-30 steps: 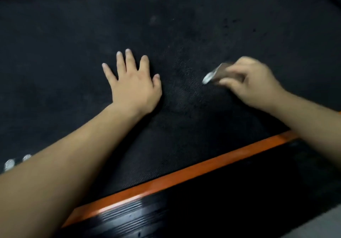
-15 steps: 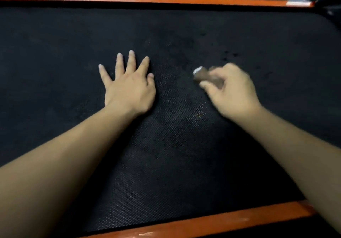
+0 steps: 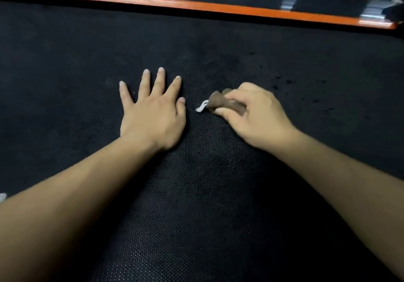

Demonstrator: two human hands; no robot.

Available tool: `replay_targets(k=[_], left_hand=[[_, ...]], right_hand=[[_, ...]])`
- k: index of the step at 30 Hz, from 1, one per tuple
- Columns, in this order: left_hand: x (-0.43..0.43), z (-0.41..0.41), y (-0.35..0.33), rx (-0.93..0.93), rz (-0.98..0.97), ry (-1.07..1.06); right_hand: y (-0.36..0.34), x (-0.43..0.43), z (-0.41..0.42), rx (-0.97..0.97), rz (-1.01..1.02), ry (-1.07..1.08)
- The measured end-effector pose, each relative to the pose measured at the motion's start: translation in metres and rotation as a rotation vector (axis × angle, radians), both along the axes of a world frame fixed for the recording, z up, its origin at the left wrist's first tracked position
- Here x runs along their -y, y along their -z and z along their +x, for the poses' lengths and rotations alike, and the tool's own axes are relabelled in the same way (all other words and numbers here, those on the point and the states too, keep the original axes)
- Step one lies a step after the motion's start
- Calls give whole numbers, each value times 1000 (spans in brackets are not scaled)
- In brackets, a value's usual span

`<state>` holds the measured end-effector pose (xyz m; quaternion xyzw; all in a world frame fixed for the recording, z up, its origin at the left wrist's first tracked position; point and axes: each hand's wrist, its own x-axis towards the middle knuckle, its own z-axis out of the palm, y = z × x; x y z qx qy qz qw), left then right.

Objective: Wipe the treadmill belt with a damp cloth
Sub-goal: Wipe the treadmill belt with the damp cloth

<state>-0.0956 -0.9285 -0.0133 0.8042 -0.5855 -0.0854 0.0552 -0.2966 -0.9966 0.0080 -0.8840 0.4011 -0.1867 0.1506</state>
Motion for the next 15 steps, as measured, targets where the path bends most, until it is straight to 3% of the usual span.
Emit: replay_targets(k=[1, 5, 9, 11, 13, 15], left_hand=[[0, 0, 0, -4, -1, 0], [1, 2, -2, -16, -2, 5], [0, 1, -2, -10, -1, 5], [0, 1, -2, -10, 1, 7], [-1, 1, -2, -12, 14, 12], [-1, 1, -2, -12, 13, 8]], right_hand=[[-1, 17, 2, -34, -52, -2], [-4, 81, 23, 34, -64, 338], [8, 19, 27, 59, -72, 66], [3, 28, 21, 3, -83, 6], [-3, 77, 24, -41, -149, 160], [-8, 112, 28, 17, -69, 364]])
